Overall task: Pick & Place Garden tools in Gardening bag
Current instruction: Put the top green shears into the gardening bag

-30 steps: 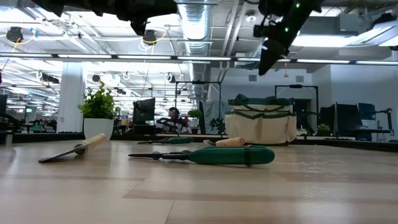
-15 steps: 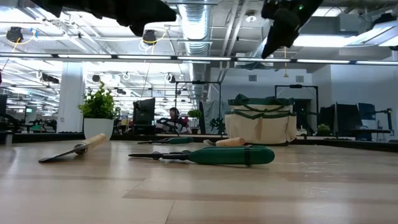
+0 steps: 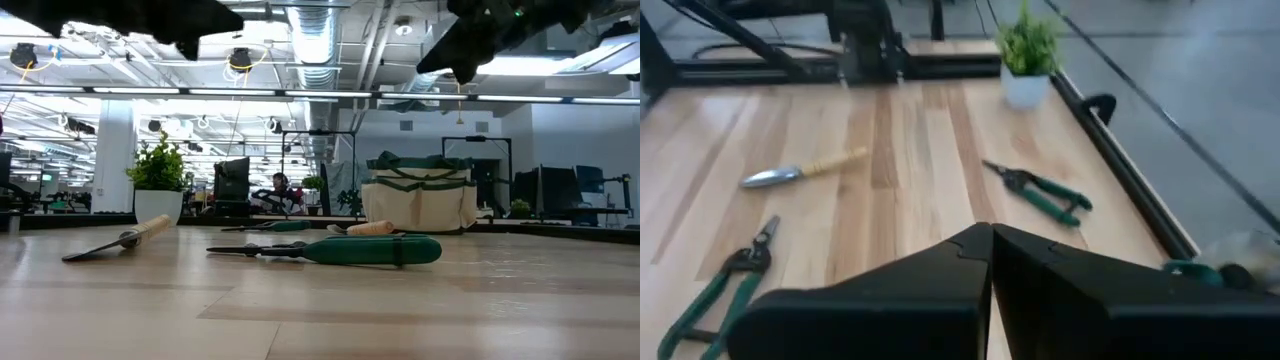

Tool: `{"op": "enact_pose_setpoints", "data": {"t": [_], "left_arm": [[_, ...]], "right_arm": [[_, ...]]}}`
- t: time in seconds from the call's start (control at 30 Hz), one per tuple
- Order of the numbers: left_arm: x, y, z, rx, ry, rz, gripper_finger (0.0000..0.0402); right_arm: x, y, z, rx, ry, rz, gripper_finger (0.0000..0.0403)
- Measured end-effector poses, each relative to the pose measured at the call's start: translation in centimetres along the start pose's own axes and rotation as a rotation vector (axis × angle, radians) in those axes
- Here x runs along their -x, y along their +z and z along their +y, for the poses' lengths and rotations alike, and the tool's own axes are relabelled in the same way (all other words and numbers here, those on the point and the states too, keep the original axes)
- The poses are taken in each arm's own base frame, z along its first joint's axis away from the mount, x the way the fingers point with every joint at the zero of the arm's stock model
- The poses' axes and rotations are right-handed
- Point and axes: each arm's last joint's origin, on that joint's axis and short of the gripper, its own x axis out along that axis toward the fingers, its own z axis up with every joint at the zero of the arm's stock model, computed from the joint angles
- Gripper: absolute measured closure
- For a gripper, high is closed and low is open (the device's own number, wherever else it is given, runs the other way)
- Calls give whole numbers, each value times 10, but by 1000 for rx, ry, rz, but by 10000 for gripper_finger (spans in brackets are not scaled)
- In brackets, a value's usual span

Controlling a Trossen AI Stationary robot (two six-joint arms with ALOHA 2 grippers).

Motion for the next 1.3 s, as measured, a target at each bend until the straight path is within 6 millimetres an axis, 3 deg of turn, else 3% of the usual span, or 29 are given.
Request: {"op": "enact_pose_setpoints", "data": {"t": [0.17, 0.33, 0.77, 1.0, 1.3], "left_arm": [[19, -11, 5, 7, 5, -28, 399], [25, -20, 7, 12, 5, -23, 399], [24, -25, 13, 13, 55, -7, 398], [24, -25, 12, 17, 52, -8, 398], [24, -25, 13, 18, 52, -8, 399]], "right_arm": [[-4, -8, 10, 32, 25, -164, 403], [-11, -15, 19, 50, 53, -277, 403], [-32, -39, 51, 42, 159, -290, 403], [-30, -36, 61, 74, 126, -323, 403], [-17, -35, 51, 140, 309, -325, 403]]}}
